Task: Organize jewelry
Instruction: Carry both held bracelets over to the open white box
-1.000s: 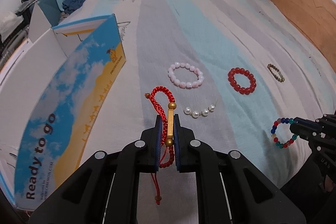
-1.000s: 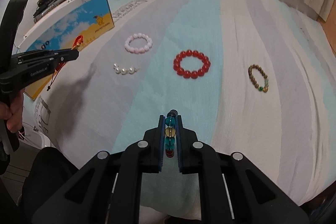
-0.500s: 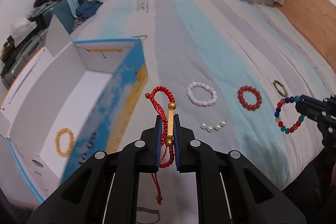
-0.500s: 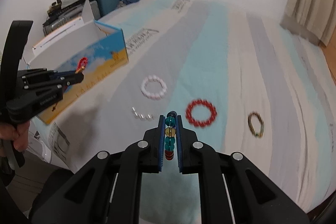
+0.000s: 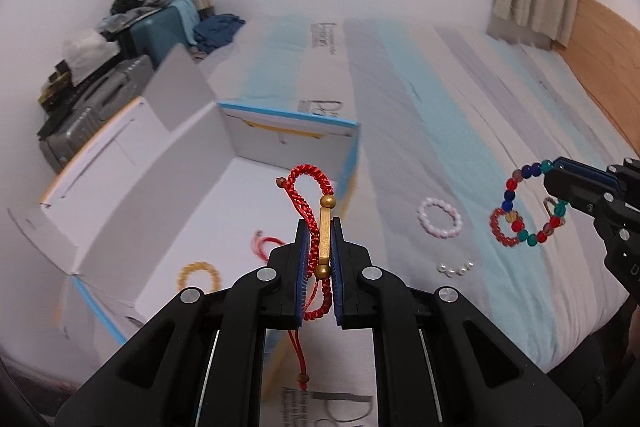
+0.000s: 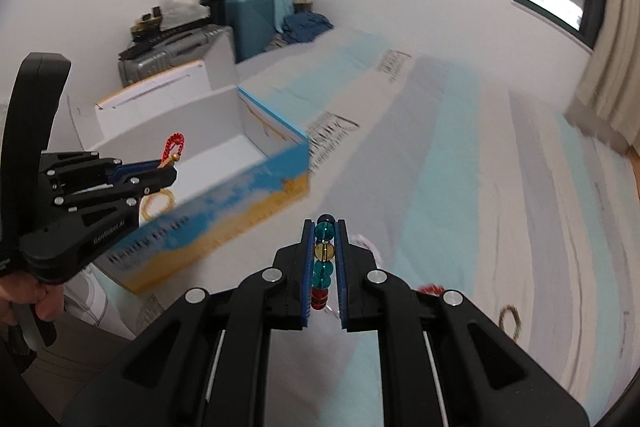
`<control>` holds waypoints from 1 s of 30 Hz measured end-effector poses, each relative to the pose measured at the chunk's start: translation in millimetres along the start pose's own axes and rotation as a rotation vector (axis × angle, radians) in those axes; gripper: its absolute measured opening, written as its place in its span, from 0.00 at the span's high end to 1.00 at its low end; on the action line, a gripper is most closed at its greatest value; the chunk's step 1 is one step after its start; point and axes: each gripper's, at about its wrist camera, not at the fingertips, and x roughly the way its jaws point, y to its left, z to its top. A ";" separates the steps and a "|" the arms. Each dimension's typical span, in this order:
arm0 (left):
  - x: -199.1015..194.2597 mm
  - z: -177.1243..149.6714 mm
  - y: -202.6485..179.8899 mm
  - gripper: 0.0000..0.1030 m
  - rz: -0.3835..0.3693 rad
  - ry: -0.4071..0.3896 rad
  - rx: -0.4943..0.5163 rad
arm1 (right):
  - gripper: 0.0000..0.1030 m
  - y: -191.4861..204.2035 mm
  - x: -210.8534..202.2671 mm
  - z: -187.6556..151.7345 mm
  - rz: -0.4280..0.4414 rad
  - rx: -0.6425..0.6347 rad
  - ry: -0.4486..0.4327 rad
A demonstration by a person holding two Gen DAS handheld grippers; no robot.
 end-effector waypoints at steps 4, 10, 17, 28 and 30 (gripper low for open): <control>-10.2 2.8 27.7 0.91 0.025 -0.004 -0.032 | 0.91 26.1 0.9 22.3 0.026 -0.039 -0.019; -20.3 -0.1 66.5 0.91 0.062 -0.002 -0.070 | 0.91 66.9 12.9 47.4 0.086 -0.096 -0.019; -13.9 -8.2 109.8 0.91 0.055 0.038 -0.125 | 0.91 111.0 42.6 69.1 0.184 -0.147 0.019; 33.6 -25.6 144.3 0.91 0.009 0.144 -0.156 | 0.91 152.7 118.9 62.1 0.253 -0.189 0.194; 45.8 -27.5 148.4 0.91 0.011 0.173 -0.152 | 0.91 156.1 131.7 59.1 0.262 -0.190 0.227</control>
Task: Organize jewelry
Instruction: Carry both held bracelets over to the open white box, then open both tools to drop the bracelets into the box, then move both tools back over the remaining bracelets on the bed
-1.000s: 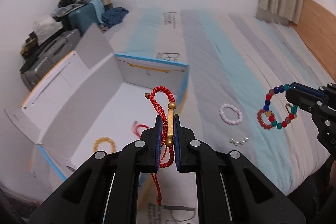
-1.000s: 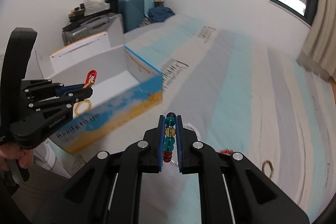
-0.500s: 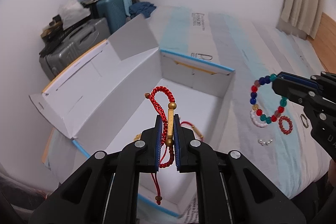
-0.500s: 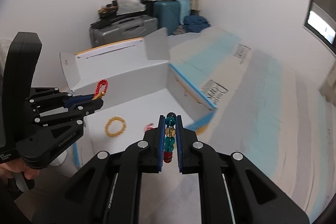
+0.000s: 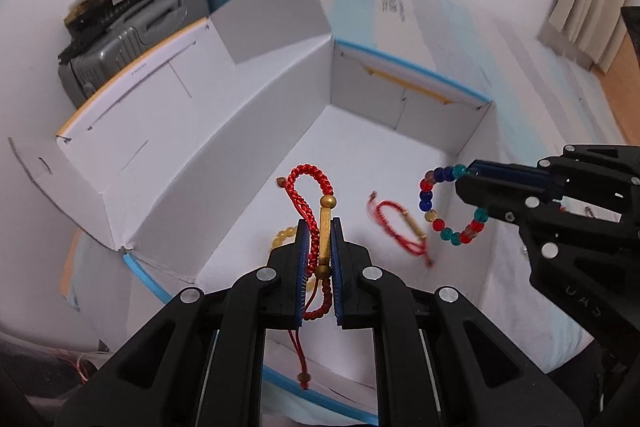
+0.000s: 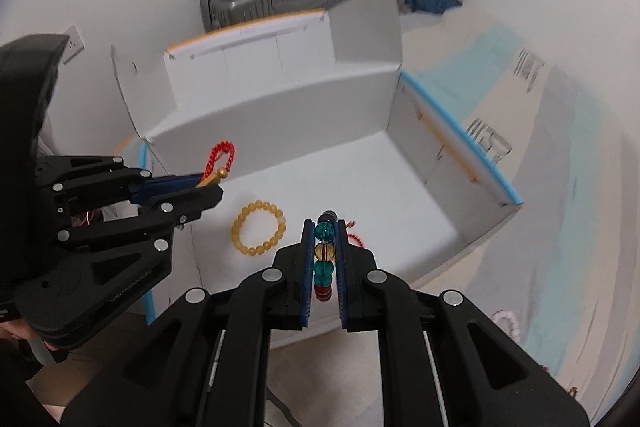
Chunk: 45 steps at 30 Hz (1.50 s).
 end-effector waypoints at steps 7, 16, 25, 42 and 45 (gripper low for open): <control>30.8 1.0 6.8 0.91 -0.025 0.077 0.019 | 0.91 0.1 43.3 1.2 0.008 -0.006 0.089; 62.7 -0.7 3.7 0.91 -0.021 0.179 0.063 | 0.91 3.1 74.8 0.8 0.009 -0.018 0.152; 80.8 -4.6 4.7 0.90 -0.019 0.223 0.061 | 0.91 2.1 80.0 -3.1 0.009 -0.023 0.153; 31.5 -3.0 6.0 0.29 0.076 0.066 0.005 | 0.38 -23.2 7.2 -17.1 -0.064 0.029 -0.049; 18.8 -0.8 -6.1 0.19 0.087 0.031 0.009 | 0.30 -39.1 -16.7 -22.3 -0.084 0.057 -0.094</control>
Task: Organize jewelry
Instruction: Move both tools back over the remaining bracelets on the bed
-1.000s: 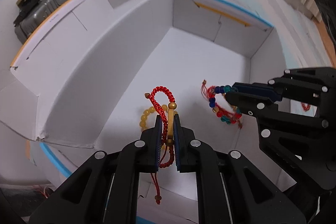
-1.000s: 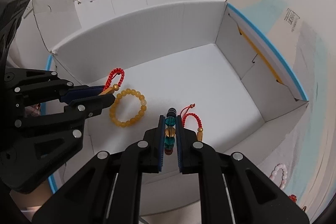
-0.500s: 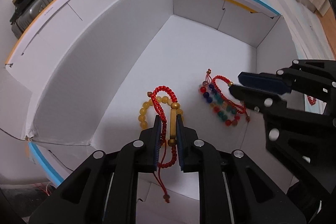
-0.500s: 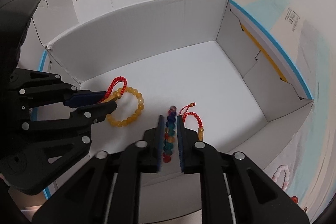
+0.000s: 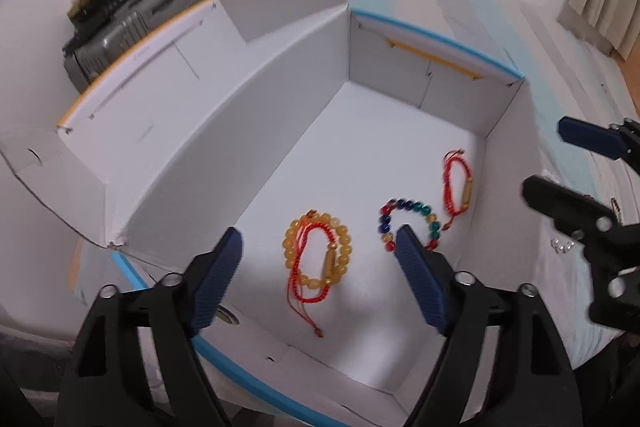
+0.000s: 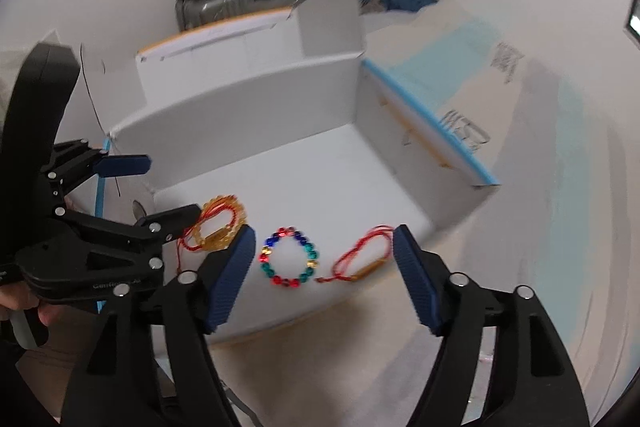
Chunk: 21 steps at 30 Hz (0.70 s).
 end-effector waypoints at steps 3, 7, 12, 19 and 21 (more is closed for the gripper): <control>-13.9 3.5 -11.5 0.10 0.001 -0.044 -0.014 | 0.30 -14.2 -19.1 -6.4 -0.037 0.014 -0.030; -27.4 8.5 -33.2 0.06 -0.009 -0.085 -0.017 | 0.29 -35.4 -41.6 -16.8 -0.070 0.035 -0.056; -38.2 14.7 -63.0 0.06 -0.032 -0.120 0.002 | 0.21 -62.1 -64.1 -29.7 -0.108 0.074 -0.091; -51.5 21.2 -105.4 0.06 -0.066 -0.161 0.035 | 0.12 -92.6 -87.7 -48.8 -0.157 0.113 -0.119; -54.7 22.8 -118.8 0.06 -0.073 -0.174 0.049 | 0.09 -102.7 -96.1 -54.7 -0.171 0.129 -0.129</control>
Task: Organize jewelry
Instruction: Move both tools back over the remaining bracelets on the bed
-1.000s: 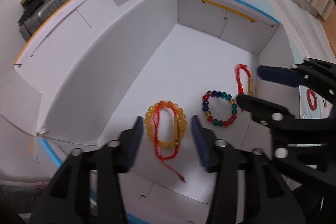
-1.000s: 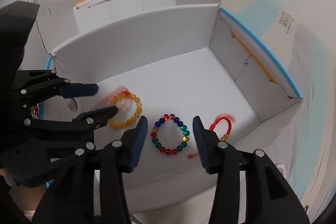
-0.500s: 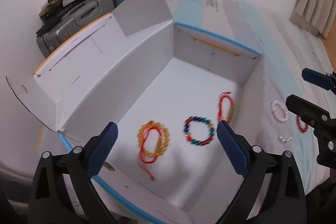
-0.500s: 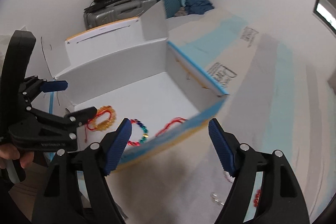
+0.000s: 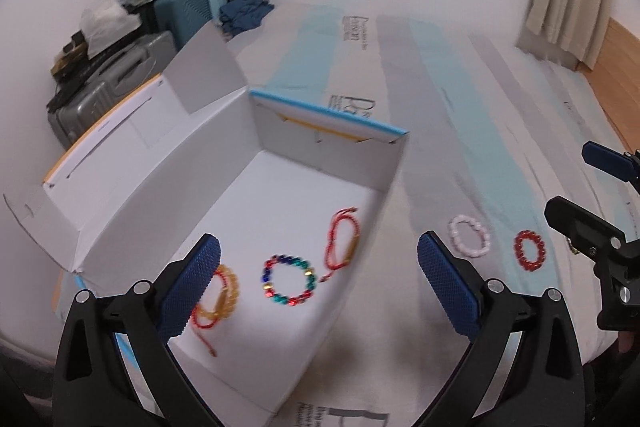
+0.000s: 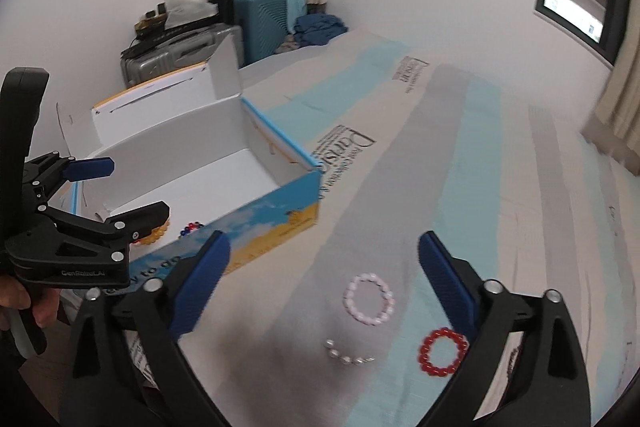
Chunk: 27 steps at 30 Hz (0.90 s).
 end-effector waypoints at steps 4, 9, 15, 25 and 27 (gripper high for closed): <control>-1.3 2.1 -25.8 0.06 -0.021 -0.009 0.025 | 0.08 -21.4 -9.3 -8.0 -0.027 0.021 -0.003; -1.6 3.1 -56.5 0.06 -0.047 -0.016 0.054 | 0.07 -50.5 -22.0 -21.3 -0.057 0.054 -0.002; 1.0 8.0 -90.4 0.06 -0.072 -0.024 0.090 | 0.07 -84.3 -33.7 -34.6 -0.088 0.095 -0.006; 24.7 10.0 -139.8 0.06 -0.102 -0.020 0.146 | 0.07 -145.3 -34.6 -65.4 -0.142 0.171 0.015; 33.7 9.8 -147.3 0.06 -0.115 -0.015 0.149 | 0.07 -157.1 -30.8 -72.3 -0.152 0.185 0.024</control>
